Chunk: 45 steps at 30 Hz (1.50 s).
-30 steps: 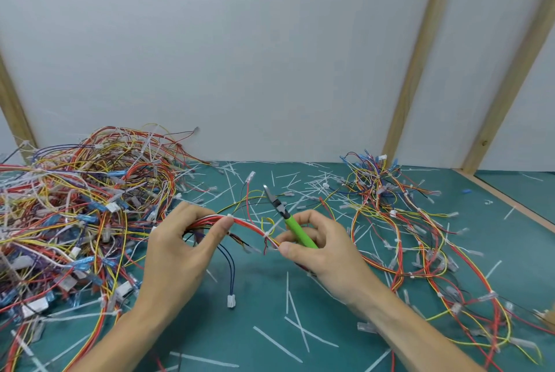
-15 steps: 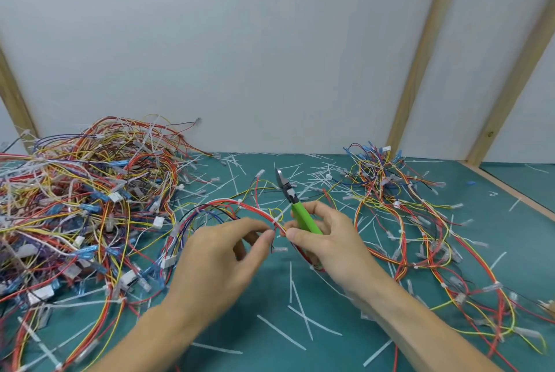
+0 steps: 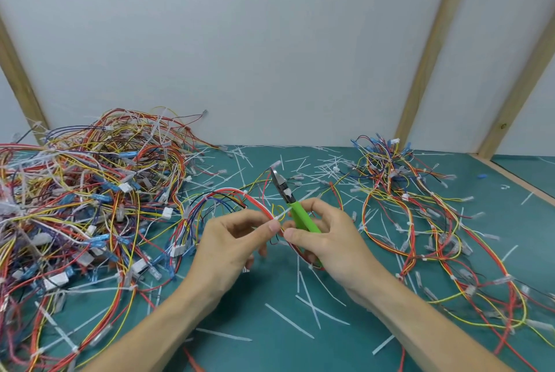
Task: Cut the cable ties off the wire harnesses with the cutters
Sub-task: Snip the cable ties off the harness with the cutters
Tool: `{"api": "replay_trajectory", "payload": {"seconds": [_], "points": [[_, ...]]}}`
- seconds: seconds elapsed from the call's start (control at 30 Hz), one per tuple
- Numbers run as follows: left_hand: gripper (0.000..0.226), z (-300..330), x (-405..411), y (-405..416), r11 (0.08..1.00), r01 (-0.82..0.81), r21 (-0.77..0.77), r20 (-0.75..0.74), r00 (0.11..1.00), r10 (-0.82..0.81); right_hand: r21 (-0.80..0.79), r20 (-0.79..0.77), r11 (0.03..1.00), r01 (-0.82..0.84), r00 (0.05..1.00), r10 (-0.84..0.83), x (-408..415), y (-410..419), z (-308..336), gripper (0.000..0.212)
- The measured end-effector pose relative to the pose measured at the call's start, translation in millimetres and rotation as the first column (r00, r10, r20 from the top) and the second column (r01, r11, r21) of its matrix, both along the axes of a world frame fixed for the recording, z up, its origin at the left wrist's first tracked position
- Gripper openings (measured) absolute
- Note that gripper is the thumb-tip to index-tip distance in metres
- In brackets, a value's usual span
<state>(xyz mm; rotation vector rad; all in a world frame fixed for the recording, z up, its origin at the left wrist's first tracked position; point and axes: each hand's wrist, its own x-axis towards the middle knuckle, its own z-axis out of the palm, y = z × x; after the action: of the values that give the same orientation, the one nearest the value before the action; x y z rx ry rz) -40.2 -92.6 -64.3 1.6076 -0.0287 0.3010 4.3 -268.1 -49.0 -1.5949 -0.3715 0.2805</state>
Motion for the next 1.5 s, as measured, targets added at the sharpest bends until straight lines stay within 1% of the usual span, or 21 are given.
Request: {"api": "replay_trajectory", "payload": {"seconds": [0.07, 0.13, 0.2, 0.3, 0.33, 0.43, 0.5, 0.6, 0.67, 0.77, 0.83, 0.93, 1.0, 1.1, 1.33, 1.5], "points": [[0.027, -1.6, 0.8, 0.8, 1.0, -0.017, -0.02, -0.013, 1.0, 0.017, 0.009, -0.005, 1.0, -0.008, 1.0, 0.008, -1.7, 1.3, -0.1, 0.023], [0.029, -1.5, 1.8, 2.8, 0.997, -0.045, -0.062, -0.013, 0.999, 0.044, -0.002, 0.032, 1.0, 0.002, 0.999, -0.002, -2.2, -0.2, 1.4, 0.021], [0.029, -0.6, 2.6, 4.5, 0.993, -0.076, -0.095, -0.006, 0.997, 0.076, -0.038, 0.14, 0.999, 0.035, 0.99, -0.029, -1.5, -5.3, 5.4, 0.021], [0.028, 1.6, 2.4, 7.5, 0.985, -0.129, -0.114, -0.008, 0.992, 0.129, -0.169, 0.314, 0.979, 0.118, 0.947, -0.06, -0.4, -16.9, 12.3, 0.029], [0.027, 2.2, 2.4, 8.8, 0.982, -0.147, -0.12, -0.01, 0.989, 0.147, -0.205, 0.351, 0.969, 0.142, 0.934, -0.063, 0.2, -20.2, 13.4, 0.03], [0.022, 3.6, 1.6, 11.9, 0.978, -0.168, -0.123, -0.024, 0.986, 0.166, -0.245, 0.405, 0.955, 0.168, 0.912, -0.056, -0.1, -24.9, 11.7, 0.019], [0.019, 3.1, 1.6, 12.6, 0.978, -0.168, -0.123, -0.035, 0.986, 0.164, -0.266, 0.443, 0.95, 0.162, 0.896, -0.029, -3.3, -24.3, 9.3, 0.019], [0.016, 1.9, 1.8, 13.9, 0.977, -0.171, -0.127, -0.043, 0.985, 0.167, -0.311, 0.554, 0.935, 0.171, 0.832, 0.032, -10.6, -22.2, 8.1, 0.025], [0.011, 1.1, 2.0, 14.8, 0.976, -0.17, -0.134, -0.04, 0.985, 0.166, -0.3, 0.618, 0.939, 0.167, 0.784, 0.058, -13.8, -21.6, 9.8, 0.024], [0.011, 0.8, 2.6, 15.0, 0.976, -0.166, -0.142, -0.041, 0.986, 0.162, -0.275, 0.676, 0.949, 0.154, 0.733, 0.077, -15.7, -21.8, 11.0, 0.024], [0.014, 1.9, 2.4, 14.8, 0.976, -0.152, -0.156, -0.037, 0.988, 0.148, -0.278, 0.679, 0.947, 0.159, 0.73, 0.077, -15.7, -21.3, 9.4, 0.024], [0.022, 4.2, 0.0, 14.3, 0.977, -0.111, -0.182, -0.008, 0.994, 0.112, -0.278, 0.627, 0.939, 0.203, 0.779, 0.018, -12.7, -21.2, 5.0, 0.024], [0.021, 4.4, -1.2, 14.2, 0.976, -0.09, -0.197, 0.005, 0.996, 0.093, -0.287, 0.596, 0.93, 0.231, 0.803, -0.016, -8.0, -23.0, 2.5, 0.025], [0.017, 4.5, -1.5, 13.1, 0.977, -0.074, -0.2, 0.008, 0.997, 0.078, -0.298, 0.584, 0.919, 0.26, 0.81, -0.04, -3.2, -25.4, 1.1, 0.025], [0.021, 4.7, -2.1, 12.9, 0.978, -0.077, -0.195, 0.015, 0.997, 0.081, -0.339, 0.559, 0.908, 0.245, 0.829, -0.015, -2.3, -24.7, -0.2, 0.024], [0.018, 4.7, -1.8, 13.8, 0.981, -0.075, -0.18, 0.02, 0.997, 0.08, -0.326, 0.539, 0.918, 0.224, 0.842, -0.013, -1.4, -24.9, 1.1, 0.025]]}}
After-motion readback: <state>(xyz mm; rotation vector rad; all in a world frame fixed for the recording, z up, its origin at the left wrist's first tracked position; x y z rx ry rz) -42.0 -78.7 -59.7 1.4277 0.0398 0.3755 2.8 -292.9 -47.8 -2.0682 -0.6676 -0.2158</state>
